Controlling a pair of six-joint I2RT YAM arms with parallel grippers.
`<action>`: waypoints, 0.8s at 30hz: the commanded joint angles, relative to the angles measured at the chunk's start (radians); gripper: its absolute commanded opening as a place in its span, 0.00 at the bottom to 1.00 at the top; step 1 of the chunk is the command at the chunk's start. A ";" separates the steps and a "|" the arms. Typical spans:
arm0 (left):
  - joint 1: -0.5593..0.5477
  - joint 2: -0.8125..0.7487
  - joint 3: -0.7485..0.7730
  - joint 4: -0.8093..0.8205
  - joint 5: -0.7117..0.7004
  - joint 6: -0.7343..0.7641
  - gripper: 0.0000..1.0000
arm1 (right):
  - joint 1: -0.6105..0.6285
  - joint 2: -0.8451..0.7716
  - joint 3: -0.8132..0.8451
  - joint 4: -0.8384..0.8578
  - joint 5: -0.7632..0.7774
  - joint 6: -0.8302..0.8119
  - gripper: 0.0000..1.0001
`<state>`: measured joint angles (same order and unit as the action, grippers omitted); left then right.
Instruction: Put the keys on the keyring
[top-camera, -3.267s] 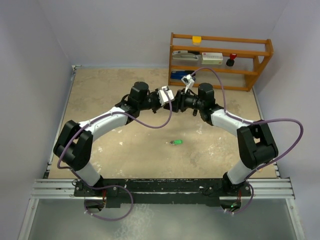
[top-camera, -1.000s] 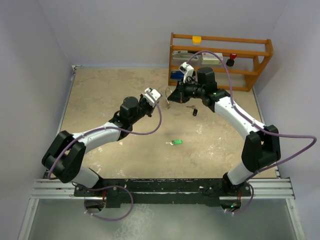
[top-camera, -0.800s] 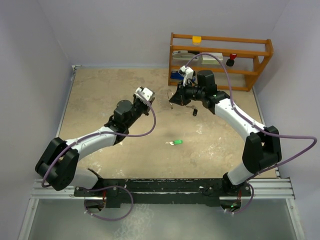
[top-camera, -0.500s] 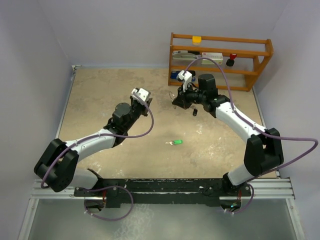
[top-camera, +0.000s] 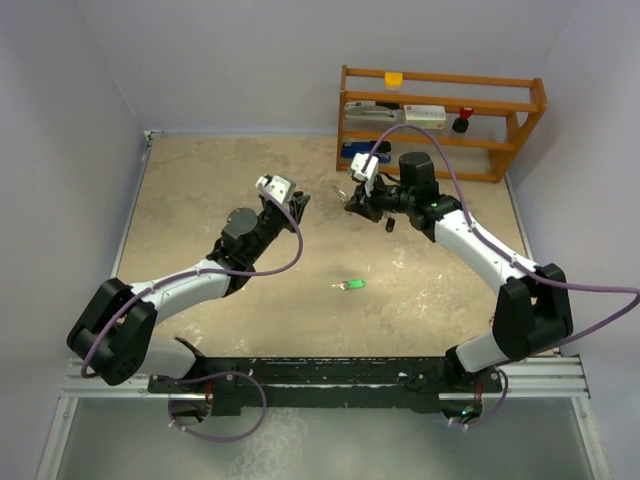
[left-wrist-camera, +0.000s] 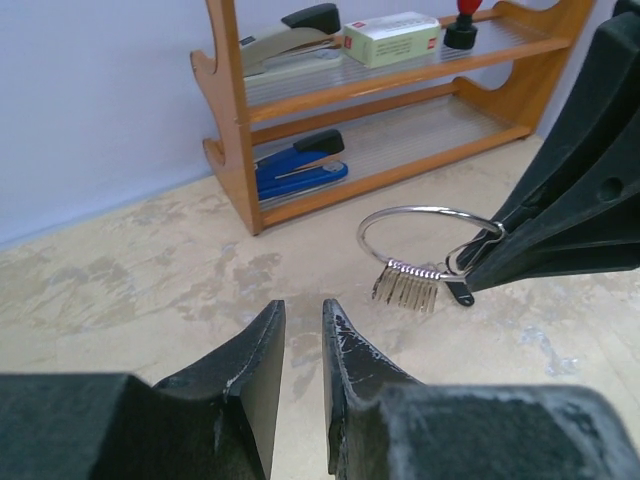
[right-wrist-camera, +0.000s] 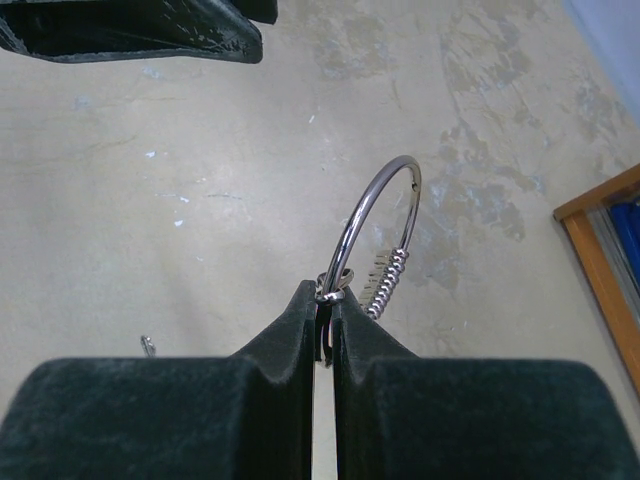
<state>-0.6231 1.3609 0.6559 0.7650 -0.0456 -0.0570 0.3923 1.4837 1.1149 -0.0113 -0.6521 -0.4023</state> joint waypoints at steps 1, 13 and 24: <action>-0.001 -0.031 0.011 0.079 0.070 -0.082 0.21 | 0.000 0.006 0.057 0.005 -0.073 -0.058 0.00; -0.001 -0.001 0.002 0.118 0.220 -0.015 0.29 | 0.002 0.074 0.146 -0.123 -0.187 -0.143 0.00; -0.001 0.044 -0.012 0.167 0.233 -0.019 0.30 | 0.002 0.104 0.182 -0.122 -0.295 -0.125 0.00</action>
<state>-0.6231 1.3796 0.6559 0.8497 0.1608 -0.0822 0.3923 1.5833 1.2324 -0.1379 -0.8558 -0.5159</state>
